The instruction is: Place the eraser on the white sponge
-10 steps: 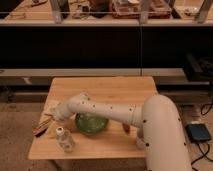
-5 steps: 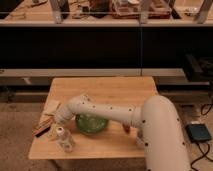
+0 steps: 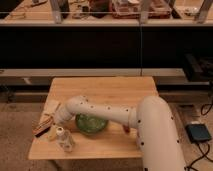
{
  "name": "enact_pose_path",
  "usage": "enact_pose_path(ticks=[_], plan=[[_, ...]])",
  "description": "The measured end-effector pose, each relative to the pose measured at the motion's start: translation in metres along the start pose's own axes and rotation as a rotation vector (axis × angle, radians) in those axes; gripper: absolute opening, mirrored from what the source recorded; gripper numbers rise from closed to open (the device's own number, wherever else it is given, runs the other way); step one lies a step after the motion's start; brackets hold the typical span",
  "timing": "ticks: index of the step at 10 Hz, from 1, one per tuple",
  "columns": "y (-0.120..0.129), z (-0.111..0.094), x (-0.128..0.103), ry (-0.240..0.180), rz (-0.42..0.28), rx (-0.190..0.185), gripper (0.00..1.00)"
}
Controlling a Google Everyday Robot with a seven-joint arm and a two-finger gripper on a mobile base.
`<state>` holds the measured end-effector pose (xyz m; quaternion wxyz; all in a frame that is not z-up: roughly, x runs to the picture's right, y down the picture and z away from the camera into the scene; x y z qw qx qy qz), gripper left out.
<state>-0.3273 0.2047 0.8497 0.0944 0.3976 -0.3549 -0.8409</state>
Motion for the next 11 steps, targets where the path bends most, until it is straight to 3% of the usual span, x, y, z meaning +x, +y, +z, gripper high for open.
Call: enact_pose_path(ticks=[5, 8, 11], plan=[[0.012, -0.002, -0.008, 0.006, 0.033, -0.022, 0.34], [0.019, -0.017, -0.016, 0.014, 0.059, -0.062, 0.04], [0.036, -0.055, -0.026, 0.045, 0.106, -0.143, 0.0]])
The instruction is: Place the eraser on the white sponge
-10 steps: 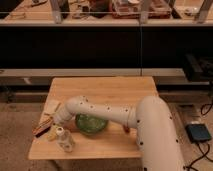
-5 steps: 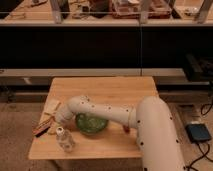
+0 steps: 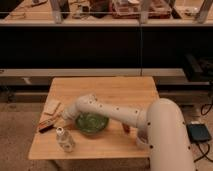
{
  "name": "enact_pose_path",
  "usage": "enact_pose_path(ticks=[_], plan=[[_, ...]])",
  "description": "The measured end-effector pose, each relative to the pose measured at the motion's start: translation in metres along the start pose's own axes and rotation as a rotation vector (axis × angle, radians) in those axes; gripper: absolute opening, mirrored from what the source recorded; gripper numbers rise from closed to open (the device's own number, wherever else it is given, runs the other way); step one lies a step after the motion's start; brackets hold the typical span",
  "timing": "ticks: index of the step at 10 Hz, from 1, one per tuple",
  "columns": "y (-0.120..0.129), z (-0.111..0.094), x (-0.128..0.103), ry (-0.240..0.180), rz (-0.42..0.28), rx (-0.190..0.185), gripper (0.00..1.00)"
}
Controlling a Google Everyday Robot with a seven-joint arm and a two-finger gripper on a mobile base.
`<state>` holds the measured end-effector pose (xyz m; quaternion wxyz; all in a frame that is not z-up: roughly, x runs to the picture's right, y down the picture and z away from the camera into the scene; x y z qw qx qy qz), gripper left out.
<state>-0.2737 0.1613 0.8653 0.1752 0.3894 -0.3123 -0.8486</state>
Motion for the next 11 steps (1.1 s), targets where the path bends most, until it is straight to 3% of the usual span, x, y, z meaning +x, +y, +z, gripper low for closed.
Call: enact_pose_path(ticks=[5, 8, 11], plan=[[0.02, -0.029, 0.004, 0.085, 0.068, -0.084, 0.0], [0.036, -0.025, 0.024, 0.109, 0.064, -0.103, 0.0], [0.065, -0.013, 0.046, 0.105, 0.057, -0.12, 0.0]])
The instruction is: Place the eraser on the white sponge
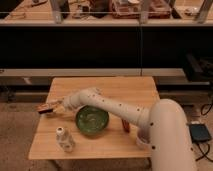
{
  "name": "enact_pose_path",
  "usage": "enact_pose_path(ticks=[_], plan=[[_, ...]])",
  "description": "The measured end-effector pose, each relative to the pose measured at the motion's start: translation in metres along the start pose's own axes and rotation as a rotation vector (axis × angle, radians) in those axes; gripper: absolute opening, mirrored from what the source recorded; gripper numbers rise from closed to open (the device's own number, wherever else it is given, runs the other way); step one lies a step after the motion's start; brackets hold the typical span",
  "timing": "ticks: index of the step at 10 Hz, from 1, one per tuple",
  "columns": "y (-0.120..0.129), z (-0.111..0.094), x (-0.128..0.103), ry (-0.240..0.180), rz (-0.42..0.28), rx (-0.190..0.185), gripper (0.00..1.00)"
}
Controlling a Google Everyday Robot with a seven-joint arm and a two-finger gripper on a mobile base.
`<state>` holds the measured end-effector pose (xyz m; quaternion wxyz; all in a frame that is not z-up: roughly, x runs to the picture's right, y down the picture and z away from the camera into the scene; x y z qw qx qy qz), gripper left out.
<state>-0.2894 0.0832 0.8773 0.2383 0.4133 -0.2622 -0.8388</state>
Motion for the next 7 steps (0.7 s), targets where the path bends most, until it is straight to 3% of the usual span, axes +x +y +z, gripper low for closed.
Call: enact_pose_path(ticks=[2, 7], plan=[[0.019, 0.012, 0.001, -0.021, 0.004, -0.008, 0.02], [0.03, 0.031, -0.008, -0.038, 0.014, 0.023, 0.47]])
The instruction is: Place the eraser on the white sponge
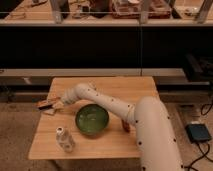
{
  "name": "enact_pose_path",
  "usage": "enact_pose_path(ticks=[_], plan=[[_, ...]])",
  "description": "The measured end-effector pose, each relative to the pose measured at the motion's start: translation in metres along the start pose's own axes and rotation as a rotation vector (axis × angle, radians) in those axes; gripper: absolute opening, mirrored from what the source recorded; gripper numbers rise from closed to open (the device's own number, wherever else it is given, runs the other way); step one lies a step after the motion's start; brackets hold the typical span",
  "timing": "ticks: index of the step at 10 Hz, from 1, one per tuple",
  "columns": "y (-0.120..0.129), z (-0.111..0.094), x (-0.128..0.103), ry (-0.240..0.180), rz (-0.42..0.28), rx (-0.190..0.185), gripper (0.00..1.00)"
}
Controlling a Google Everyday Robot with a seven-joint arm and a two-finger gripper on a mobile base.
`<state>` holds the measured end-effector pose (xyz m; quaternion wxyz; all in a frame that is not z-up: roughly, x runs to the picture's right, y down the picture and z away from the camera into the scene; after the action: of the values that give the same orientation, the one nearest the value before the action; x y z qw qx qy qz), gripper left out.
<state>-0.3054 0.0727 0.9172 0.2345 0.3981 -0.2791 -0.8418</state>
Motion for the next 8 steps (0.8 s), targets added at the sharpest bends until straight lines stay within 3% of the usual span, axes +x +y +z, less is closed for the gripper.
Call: enact_pose_path(ticks=[3, 8], plan=[[0.0022, 0.0019, -0.0066, -0.02, -0.011, 0.011, 0.77], [0.0016, -0.004, -0.0052, -0.064, -0.059, 0.023, 0.8]])
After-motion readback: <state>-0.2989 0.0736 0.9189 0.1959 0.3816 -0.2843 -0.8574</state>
